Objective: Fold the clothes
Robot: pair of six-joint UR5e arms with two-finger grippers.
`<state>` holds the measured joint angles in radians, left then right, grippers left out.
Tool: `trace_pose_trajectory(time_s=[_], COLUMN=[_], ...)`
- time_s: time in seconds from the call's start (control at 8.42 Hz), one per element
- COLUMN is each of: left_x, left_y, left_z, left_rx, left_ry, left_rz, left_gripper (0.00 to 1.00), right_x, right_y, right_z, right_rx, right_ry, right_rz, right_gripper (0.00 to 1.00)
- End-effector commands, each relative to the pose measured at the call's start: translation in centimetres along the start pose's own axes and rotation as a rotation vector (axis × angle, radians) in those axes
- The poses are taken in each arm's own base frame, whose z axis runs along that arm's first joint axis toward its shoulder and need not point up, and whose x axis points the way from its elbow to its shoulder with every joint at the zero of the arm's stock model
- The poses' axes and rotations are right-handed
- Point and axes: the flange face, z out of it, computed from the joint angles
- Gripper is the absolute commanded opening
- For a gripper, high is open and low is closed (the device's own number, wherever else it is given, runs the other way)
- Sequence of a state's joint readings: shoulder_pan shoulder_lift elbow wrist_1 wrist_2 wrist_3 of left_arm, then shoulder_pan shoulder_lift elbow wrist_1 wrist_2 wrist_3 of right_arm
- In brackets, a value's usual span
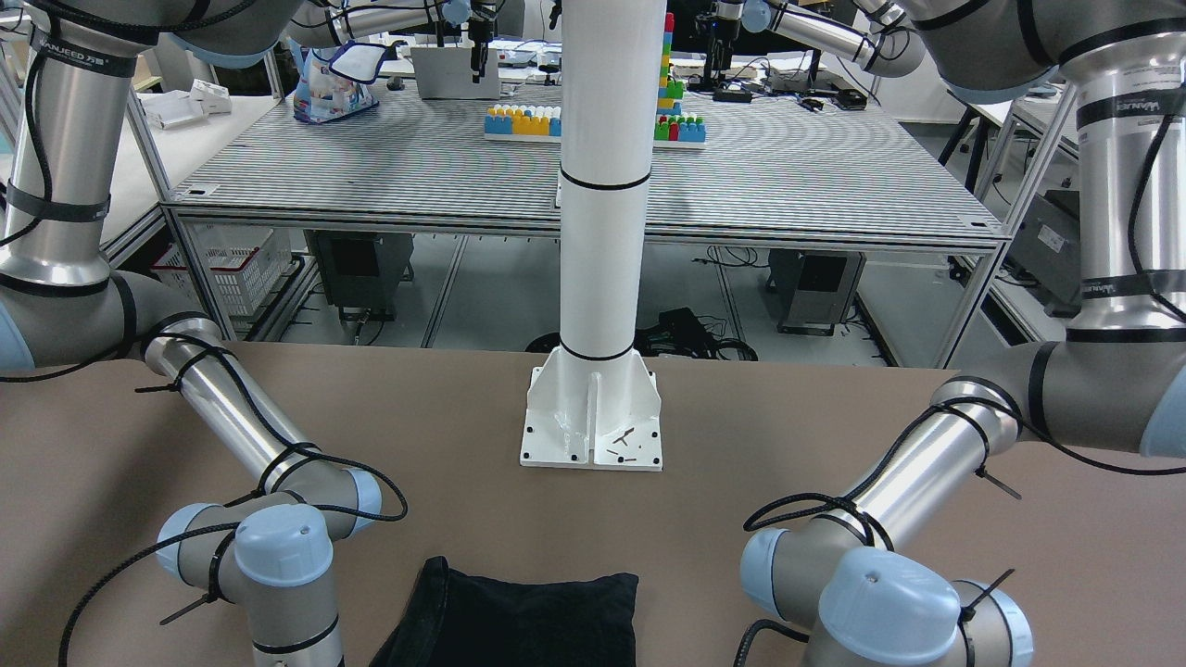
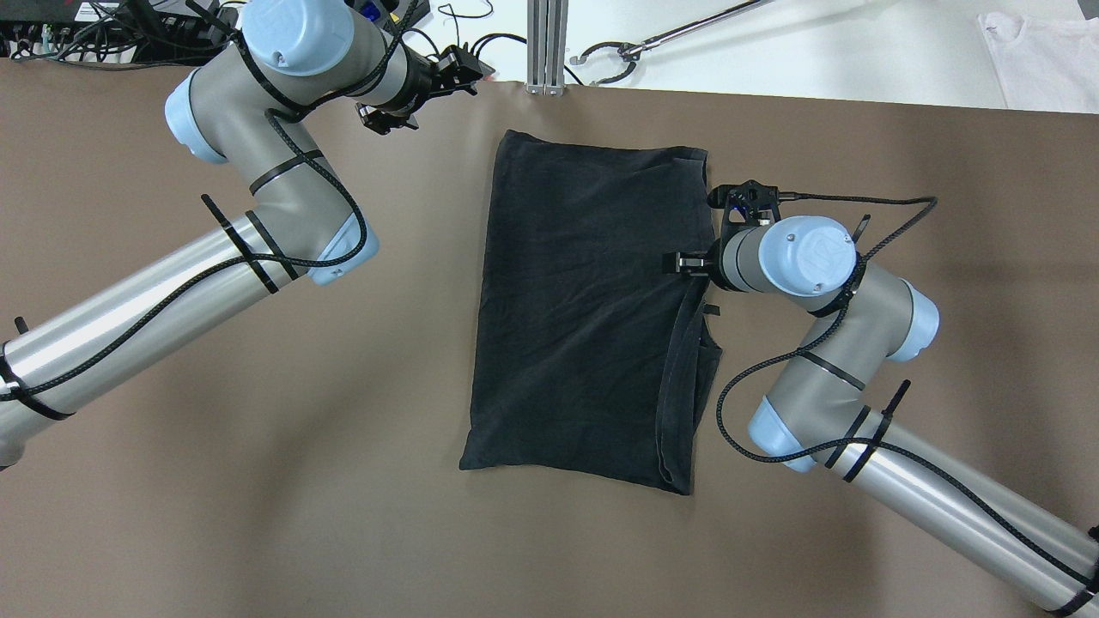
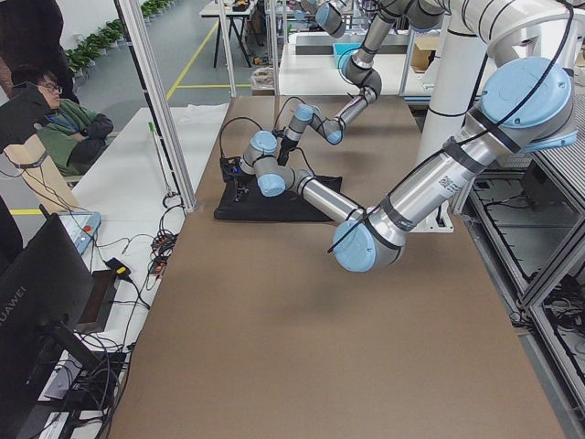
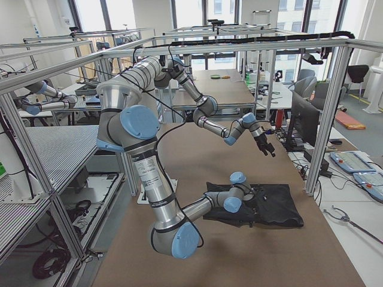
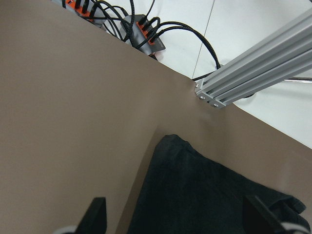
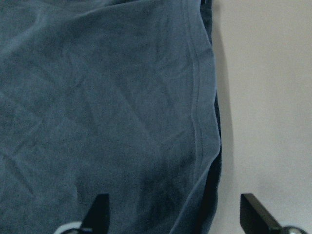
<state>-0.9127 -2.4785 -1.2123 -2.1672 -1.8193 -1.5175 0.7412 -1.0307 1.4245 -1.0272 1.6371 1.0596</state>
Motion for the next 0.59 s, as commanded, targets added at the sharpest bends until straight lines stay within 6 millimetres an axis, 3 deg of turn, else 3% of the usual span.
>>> trace_pose_trajectory(time_s=[0.0,0.47], left_x=[0.1,0.2], left_y=[0.0,0.0], left_z=[0.0,-0.1], left_rx=[0.000,0.000], left_ry=[0.000,0.002], left_rz=[0.000,0.001], left_gripper=[1.00,1.00], right_x=[0.2,4.5], right_y=[0.6,3.8], right_z=[1.2,0.1], right_rx=[0.002,-0.048], right_ry=[0.035,0.037], right_rz=[-0.019,-0.018], right_gripper=[0.94,0.94])
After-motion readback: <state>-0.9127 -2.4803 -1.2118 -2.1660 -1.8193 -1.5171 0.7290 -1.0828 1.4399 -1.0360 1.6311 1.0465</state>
